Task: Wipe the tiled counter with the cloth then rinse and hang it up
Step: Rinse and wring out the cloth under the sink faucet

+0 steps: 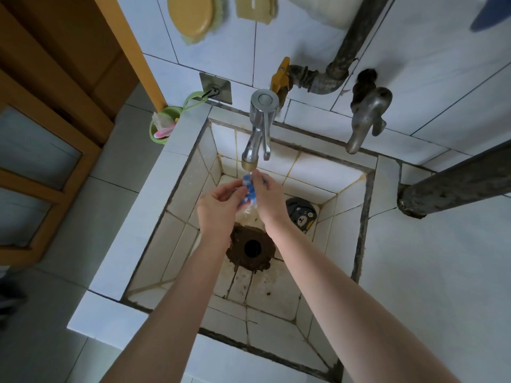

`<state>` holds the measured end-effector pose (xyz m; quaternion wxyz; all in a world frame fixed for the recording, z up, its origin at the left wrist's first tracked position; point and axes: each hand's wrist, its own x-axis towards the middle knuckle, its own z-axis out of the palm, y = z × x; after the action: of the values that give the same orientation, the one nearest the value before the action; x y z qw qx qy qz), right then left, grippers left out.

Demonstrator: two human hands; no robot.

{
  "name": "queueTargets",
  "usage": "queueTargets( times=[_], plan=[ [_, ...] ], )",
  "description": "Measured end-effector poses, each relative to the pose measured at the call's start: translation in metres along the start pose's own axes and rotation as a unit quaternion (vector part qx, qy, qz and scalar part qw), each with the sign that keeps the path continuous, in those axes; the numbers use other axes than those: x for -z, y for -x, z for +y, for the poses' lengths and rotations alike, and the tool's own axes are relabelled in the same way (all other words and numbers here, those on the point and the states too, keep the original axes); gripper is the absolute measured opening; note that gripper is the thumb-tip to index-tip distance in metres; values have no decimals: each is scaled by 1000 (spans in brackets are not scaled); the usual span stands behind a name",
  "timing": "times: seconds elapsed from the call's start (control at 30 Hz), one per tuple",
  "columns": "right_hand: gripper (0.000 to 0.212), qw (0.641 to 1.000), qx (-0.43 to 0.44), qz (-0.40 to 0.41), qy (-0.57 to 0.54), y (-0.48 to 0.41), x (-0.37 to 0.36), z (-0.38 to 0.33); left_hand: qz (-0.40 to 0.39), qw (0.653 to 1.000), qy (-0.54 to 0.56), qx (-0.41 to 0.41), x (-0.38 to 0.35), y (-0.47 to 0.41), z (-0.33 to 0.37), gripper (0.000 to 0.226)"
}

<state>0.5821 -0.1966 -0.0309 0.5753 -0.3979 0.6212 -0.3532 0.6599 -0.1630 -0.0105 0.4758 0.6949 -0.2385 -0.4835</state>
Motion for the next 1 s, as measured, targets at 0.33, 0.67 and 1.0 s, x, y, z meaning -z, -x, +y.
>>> queueTargets(
  times=[0.33,0.67,1.0],
  plan=[
    [18,997,64,-16,-43,12,6,7,-88,981,123,121,-4,3,5,37],
    [23,987,36,-109,-111,7,14,0,-41,995,-50,70,0,-18,-1,37],
    [15,995,95,3,-6,13,3,2,-64,992,-5,108,-8,-24,-13,36]
  ],
)
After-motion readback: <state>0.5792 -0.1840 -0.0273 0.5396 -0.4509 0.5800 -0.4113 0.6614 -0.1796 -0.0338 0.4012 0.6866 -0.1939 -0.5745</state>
